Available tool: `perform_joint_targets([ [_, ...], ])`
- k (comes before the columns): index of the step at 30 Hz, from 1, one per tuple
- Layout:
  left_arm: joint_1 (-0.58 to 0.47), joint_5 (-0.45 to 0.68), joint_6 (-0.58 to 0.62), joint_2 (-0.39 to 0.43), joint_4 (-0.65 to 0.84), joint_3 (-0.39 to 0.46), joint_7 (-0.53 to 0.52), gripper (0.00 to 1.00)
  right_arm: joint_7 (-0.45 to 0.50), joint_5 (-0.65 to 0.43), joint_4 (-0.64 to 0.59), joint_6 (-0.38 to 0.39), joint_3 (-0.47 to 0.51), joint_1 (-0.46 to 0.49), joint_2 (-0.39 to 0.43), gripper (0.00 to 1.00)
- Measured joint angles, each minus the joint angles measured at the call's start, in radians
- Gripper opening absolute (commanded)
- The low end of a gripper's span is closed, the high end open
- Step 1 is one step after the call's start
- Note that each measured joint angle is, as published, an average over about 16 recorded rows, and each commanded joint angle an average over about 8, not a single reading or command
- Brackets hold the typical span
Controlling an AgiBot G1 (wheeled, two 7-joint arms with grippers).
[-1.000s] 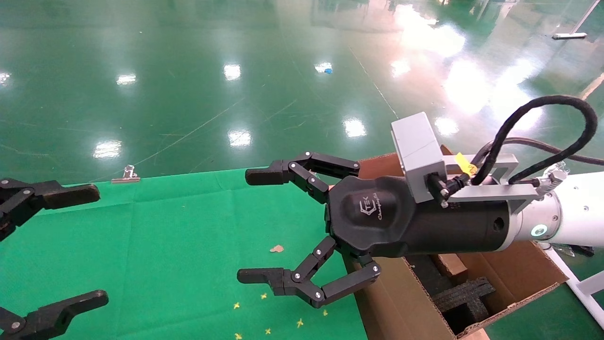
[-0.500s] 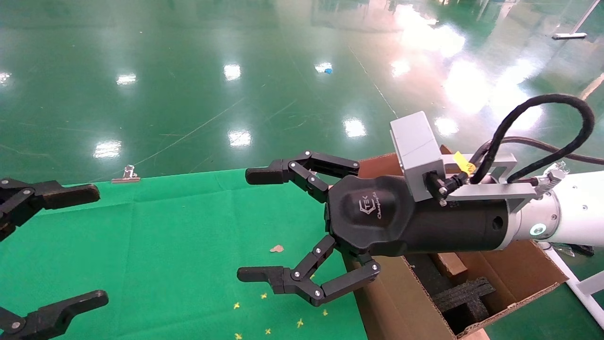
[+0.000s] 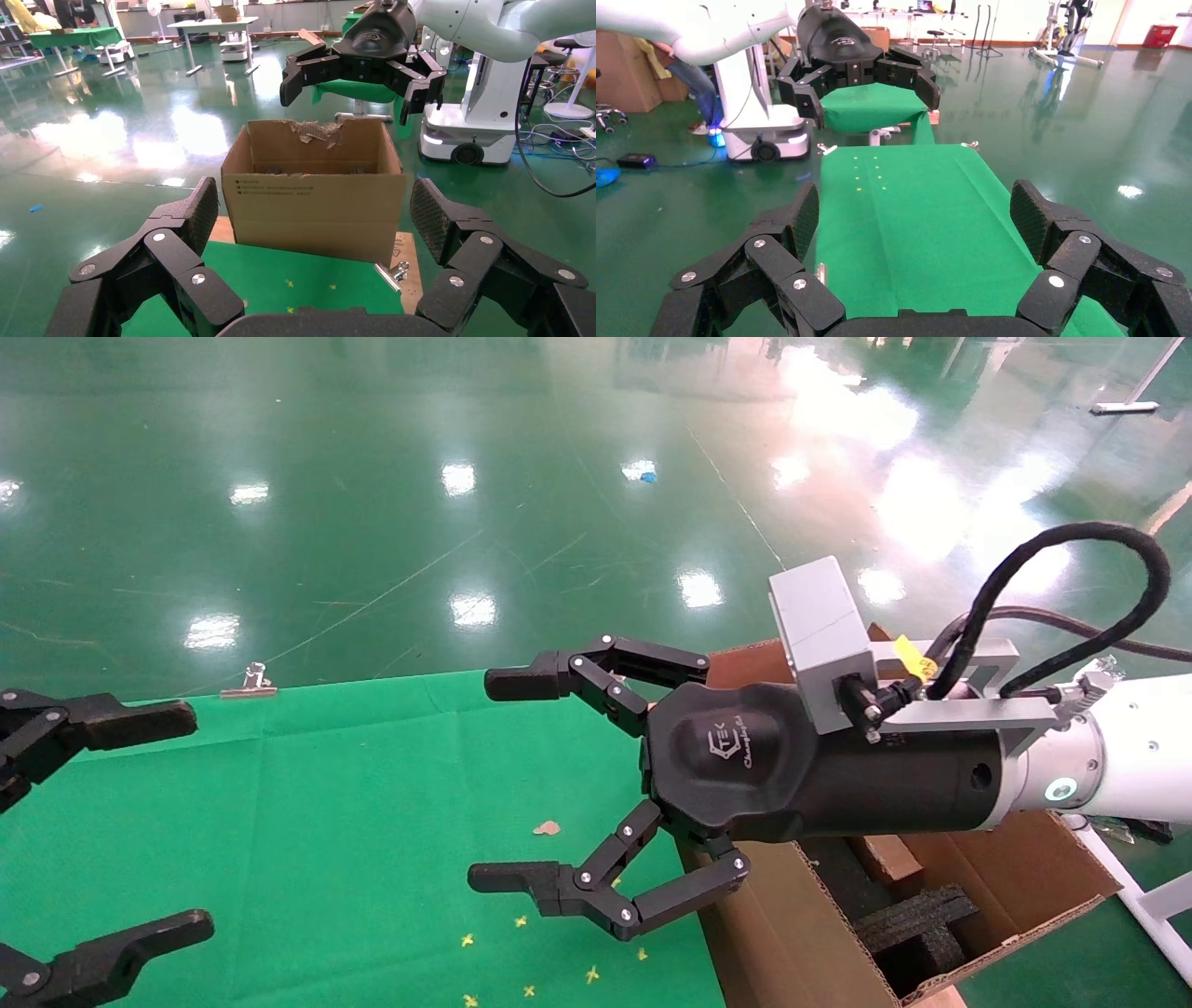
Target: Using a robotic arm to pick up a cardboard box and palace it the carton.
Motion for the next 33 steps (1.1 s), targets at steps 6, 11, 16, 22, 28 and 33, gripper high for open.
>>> perform_joint_targets([
  [6, 0.0, 0.0, 0.0, 0.0, 0.0, 0.0, 0.0, 1.0, 0.0, 0.0, 0.0, 0.0, 0.0, 0.0, 0.0, 1.0],
  [11, 0.0, 0.0, 0.0, 0.0, 0.0, 0.0, 0.0, 1.0, 0.0, 0.0, -0.001, 0.0, -0.001, 0.001, 0.0, 1.0],
  [16, 0.0, 0.0, 0.0, 0.0, 0.0, 0.0, 0.0, 1.0, 0.0, 0.0, -0.001, 0.0, -0.001, 0.001, 0.0, 1.0],
  [22, 0.0, 0.0, 0.0, 0.0, 0.0, 0.0, 0.0, 1.0, 0.0, 0.0, -0.001, 0.0, -0.001, 0.001, 0.0, 1.0],
  [28, 0.0, 0.0, 0.0, 0.0, 0.0, 0.0, 0.0, 1.0, 0.0, 0.0, -0.001, 0.0, -0.001, 0.001, 0.0, 1.0],
  [33, 0.0, 0.0, 0.0, 0.0, 0.0, 0.0, 0.0, 1.0, 0.0, 0.0, -0.001, 0.0, -0.001, 0.001, 0.0, 1.0],
])
